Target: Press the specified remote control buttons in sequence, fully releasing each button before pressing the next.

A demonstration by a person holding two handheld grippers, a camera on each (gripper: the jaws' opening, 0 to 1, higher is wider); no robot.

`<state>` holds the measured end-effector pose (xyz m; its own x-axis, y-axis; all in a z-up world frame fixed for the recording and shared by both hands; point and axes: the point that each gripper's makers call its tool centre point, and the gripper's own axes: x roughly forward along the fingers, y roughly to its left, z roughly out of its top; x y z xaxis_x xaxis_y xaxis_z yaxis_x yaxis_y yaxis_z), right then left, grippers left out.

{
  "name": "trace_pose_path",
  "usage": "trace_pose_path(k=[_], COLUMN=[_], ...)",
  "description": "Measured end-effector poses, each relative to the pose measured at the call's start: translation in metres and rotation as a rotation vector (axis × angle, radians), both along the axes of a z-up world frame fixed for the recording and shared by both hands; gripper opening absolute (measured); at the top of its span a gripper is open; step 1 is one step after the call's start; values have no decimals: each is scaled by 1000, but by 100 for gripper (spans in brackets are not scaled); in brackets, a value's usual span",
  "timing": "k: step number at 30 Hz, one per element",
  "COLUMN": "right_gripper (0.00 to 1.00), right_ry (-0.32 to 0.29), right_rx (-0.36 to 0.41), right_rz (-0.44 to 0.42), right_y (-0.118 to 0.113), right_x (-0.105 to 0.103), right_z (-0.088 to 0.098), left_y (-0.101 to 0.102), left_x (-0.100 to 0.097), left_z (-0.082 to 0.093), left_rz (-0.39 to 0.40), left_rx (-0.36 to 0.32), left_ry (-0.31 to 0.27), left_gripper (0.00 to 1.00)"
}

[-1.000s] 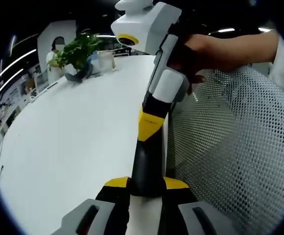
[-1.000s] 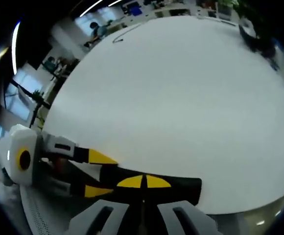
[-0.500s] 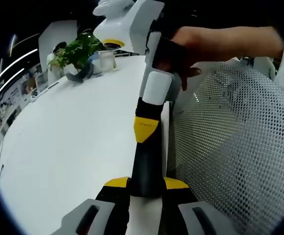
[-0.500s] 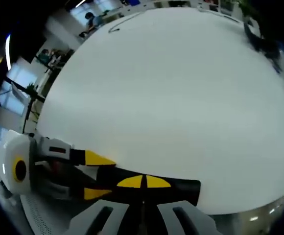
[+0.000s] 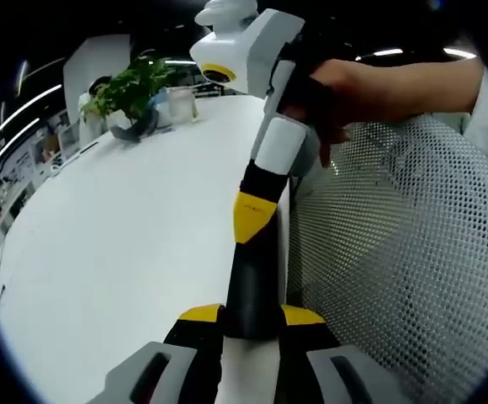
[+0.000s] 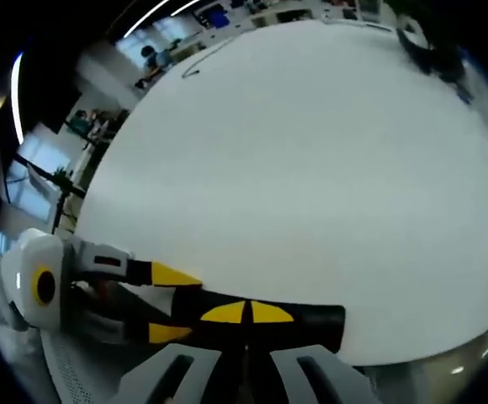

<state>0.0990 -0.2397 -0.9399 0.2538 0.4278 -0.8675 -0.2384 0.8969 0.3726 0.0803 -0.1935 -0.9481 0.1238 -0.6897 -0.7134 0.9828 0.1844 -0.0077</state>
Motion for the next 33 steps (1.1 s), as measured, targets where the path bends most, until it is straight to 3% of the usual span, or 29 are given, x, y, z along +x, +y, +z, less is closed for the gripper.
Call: trace_pose_path(k=[2, 5, 10, 15, 22, 33], right_gripper=[0, 0, 0, 0, 0, 0], right_ry=[-17, -30, 35, 15, 42, 71], right_rx=[-30, -7, 9, 21, 6, 69], right_rz=[-1, -16, -37, -22, 10, -57], right_y=[-2, -1, -1, 4, 6, 4], right_x=[1, 3, -3, -2, -5, -5], right_z=[2, 7, 4, 5, 1, 0], left_y=[0, 0, 2, 2, 2, 1], left_x=[2, 2, 4, 5, 6, 6], left_z=[-1, -1, 0, 0, 1, 0], left_rz=[12, 15, 27, 37, 31, 36], left_rx=[-1, -3, -4, -12, -18, -29], left_ry=[-1, -1, 0, -2, 0, -7], left_gripper=[25, 25, 25, 25, 26, 26])
